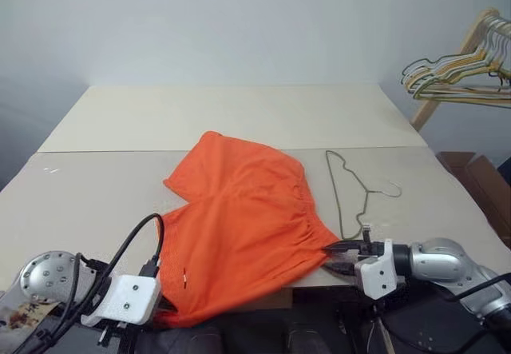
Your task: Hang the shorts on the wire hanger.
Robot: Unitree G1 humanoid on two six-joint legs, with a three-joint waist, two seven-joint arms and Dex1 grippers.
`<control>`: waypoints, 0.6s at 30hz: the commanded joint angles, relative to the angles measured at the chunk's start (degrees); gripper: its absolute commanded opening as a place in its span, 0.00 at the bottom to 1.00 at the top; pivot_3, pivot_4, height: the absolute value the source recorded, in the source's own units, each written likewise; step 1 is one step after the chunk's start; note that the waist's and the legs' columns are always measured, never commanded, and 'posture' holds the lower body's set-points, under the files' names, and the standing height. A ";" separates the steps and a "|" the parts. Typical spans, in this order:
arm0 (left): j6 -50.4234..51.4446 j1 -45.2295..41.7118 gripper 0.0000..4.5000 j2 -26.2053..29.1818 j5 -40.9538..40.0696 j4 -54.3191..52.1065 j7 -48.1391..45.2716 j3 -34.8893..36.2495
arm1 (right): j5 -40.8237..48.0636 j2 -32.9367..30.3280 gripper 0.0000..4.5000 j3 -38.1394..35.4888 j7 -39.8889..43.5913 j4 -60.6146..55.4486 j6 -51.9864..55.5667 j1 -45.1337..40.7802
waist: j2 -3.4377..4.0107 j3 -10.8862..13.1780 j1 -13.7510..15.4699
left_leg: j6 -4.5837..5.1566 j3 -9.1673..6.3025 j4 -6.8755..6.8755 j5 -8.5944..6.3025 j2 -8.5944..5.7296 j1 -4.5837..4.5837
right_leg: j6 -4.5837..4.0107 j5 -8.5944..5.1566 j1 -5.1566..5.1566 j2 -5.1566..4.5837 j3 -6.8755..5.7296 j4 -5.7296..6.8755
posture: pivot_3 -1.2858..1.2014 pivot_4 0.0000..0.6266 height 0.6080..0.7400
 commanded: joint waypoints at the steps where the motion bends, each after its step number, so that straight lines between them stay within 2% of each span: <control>1: -2.80 -1.61 0.63 0.57 -0.70 3.01 -1.97 2.96 | 6.51 -2.83 0.77 -5.07 2.61 -4.43 5.15 1.26 | 0.00 0.01 0.21 | 0.00 0.00 0.00 0.00 0.01 0.00 | 0.00 0.00 0.00 0.00 0.00 0.00 | 0.52 0.11 1.00; 4: -0.75 -5.50 0.85 -1.15 -5.38 4.58 -2.10 4.33 | 16.26 -3.88 1.00 -10.78 2.80 -8.57 17.88 2.82 | -0.04 0.04 0.54 | 0.00 0.03 0.01 0.00 0.03 -0.02 | 0.00 0.00 -0.01 0.00 0.00 -0.02 | 0.52 0.11 1.00; 6: 4.40 -10.87 1.00 -4.19 -10.24 4.84 0.90 4.27 | 21.06 -3.72 1.00 -15.16 0.35 -11.03 29.02 2.13 | -0.01 0.05 0.94 | 0.00 0.04 0.01 0.00 0.04 -0.02 | 0.01 0.01 -0.01 0.00 0.00 -0.02 | 0.51 0.11 1.00; 12: 24.22 -29.09 1.00 -15.51 -24.44 3.18 14.38 2.26 | 19.35 -1.47 1.00 -19.33 -9.21 -13.55 55.43 -2.52 | -0.03 0.04 1.52 | -0.01 -0.03 0.09 0.00 0.06 -0.13 | 0.05 0.05 -0.08 0.08 -0.04 0.00 | 0.51 0.09 1.00; 15: 29.78 -36.04 1.00 -20.79 -27.59 2.88 18.90 -0.04 | 16.52 -0.16 1.00 -16.37 -14.62 -14.94 72.80 -6.59 | -0.03 0.03 1.32 | -0.03 -0.05 0.10 -0.02 0.05 -0.20 | 0.03 0.08 -0.12 0.10 0.00 -0.01 | 0.51 0.08 1.00; 18: 34.80 -41.33 1.00 -24.58 -31.43 2.45 21.36 -1.62 | 13.95 0.58 1.00 -12.18 -16.69 -15.27 86.88 -10.25 | -0.03 0.02 1.16 | -0.03 -0.08 0.11 -0.02 0.06 -0.24 | 0.00 0.10 -0.17 0.17 0.02 0.00 | 0.50 0.07 1.00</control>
